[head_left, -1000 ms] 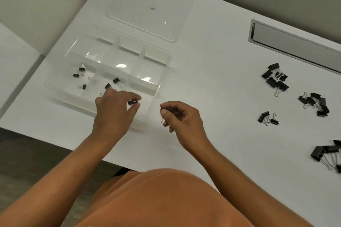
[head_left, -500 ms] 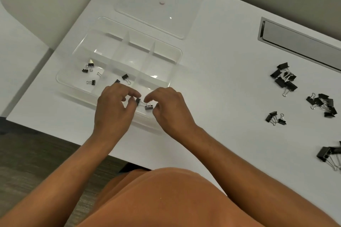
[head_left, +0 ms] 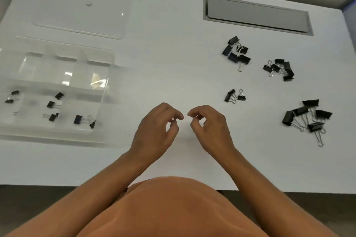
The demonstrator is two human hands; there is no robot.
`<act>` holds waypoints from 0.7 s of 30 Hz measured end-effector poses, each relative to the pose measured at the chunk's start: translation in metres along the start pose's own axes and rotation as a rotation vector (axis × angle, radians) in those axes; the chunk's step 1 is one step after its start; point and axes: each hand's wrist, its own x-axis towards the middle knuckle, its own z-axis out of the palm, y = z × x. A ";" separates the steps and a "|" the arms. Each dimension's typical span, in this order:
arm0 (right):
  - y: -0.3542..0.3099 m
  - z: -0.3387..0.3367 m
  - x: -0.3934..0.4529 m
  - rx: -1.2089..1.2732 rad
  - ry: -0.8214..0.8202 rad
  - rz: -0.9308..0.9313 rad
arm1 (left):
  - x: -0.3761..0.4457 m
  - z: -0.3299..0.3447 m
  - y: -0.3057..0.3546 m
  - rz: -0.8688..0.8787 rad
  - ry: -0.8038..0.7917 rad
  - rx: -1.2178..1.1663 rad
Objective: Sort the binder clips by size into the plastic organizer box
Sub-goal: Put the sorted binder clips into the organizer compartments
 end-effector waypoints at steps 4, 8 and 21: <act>0.067 -0.056 0.014 -0.020 0.204 0.119 | 0.034 0.061 0.026 0.026 -0.193 0.088; 0.119 -0.088 0.047 -0.106 0.240 0.143 | 0.076 0.121 0.053 0.004 -0.257 0.221; 0.172 -0.103 0.066 -0.161 0.206 -0.063 | 0.112 0.193 0.070 -0.169 -0.030 0.319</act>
